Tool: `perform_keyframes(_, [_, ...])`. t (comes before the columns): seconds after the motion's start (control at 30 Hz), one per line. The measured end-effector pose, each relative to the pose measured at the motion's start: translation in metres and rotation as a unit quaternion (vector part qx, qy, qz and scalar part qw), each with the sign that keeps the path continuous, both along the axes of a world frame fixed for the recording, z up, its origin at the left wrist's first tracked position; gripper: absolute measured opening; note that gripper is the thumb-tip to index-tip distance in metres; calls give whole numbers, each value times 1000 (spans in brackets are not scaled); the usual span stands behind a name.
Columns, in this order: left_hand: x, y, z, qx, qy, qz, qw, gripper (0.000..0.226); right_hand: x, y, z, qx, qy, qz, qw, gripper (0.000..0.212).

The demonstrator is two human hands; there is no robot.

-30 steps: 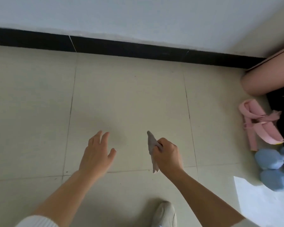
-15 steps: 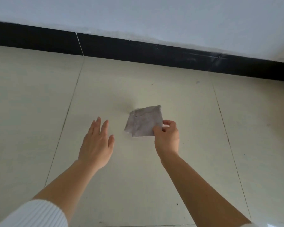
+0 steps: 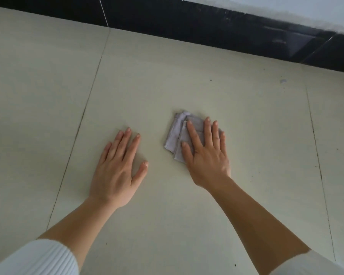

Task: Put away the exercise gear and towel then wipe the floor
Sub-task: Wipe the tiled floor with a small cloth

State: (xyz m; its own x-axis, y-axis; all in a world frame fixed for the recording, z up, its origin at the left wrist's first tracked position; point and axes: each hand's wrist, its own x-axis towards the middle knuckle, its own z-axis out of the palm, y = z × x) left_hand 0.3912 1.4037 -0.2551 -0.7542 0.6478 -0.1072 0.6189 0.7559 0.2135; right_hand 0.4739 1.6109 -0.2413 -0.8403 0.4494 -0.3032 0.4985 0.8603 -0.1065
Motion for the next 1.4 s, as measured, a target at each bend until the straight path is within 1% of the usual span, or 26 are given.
perform_keyframes(0.07, [-1,0,1,3,-1,4,1000,66,-9,12,-4,19,7,-22,1000,58])
perform_keyframes(0.23, [-1,1,1,7,-2,8,1000,66,-49,63,-14,60,45,-142,987,61])
perform_keyframes(0.33, [-2,2,1,15,4,11,1000,66,-80,92,-14,29,92,-192,977,59])
perform_keyframes(0.4, [-1,2,0,15,7,12,1000,65,-97,95,-15,14,88,-187,978,56])
perform_keyframes(0.47, [-1,1,-1,16,10,13,1000,65,-108,84,-14,0,85,-153,985,53])
perform_keyframes(0.53, [-1,1,-1,14,12,13,1000,65,-111,63,-14,-12,101,-98,990,53])
perform_keyframes(0.6, [-1,1,-1,14,15,12,1000,66,-100,38,-14,-9,125,-26,992,55])
perform_keyframes(0.7, [-2,1,0,16,14,12,1000,64,-64,8,-10,-45,101,79,991,55])
perform_keyframes(0.8, [-3,1,-1,14,9,13,1000,64,-14,-7,-4,-52,62,187,979,54])
perform_keyframes(0.9, [-2,1,-1,14,9,13,1000,63,30,6,-5,-29,28,304,952,53])
perform_keyframes(0.93, [-2,1,-1,15,10,11,1000,63,37,18,-6,-20,17,329,944,54])
perform_keyframes(0.97, [-2,1,-1,18,11,9,1000,63,38,34,-6,-5,11,333,943,55])
perform_keyframes(1.0, [-2,1,-1,23,10,8,1000,63,36,52,-7,14,8,313,950,58])
perform_keyframes(1.03, [-3,1,-2,26,10,7,1000,63,29,71,-6,36,10,268,963,62])
perform_keyframes(1.1, [-2,0,-3,31,13,8,999,62,10,106,-4,61,6,120,991,65])
perform_keyframes(1.17, [-2,0,-4,37,14,7,999,61,-15,121,-4,39,6,-16,999,61])
perform_keyframes(1.23, [-3,-1,-5,45,12,6,999,59,-34,105,-8,7,34,-108,994,57])
perform_keyframes(1.3, [-3,-1,-6,51,9,7,999,58,-38,76,-11,0,66,-130,989,56])
perform_keyframes(1.4, [-3,-1,-7,48,6,9,999,58,-14,31,-9,0,69,-64,996,55])
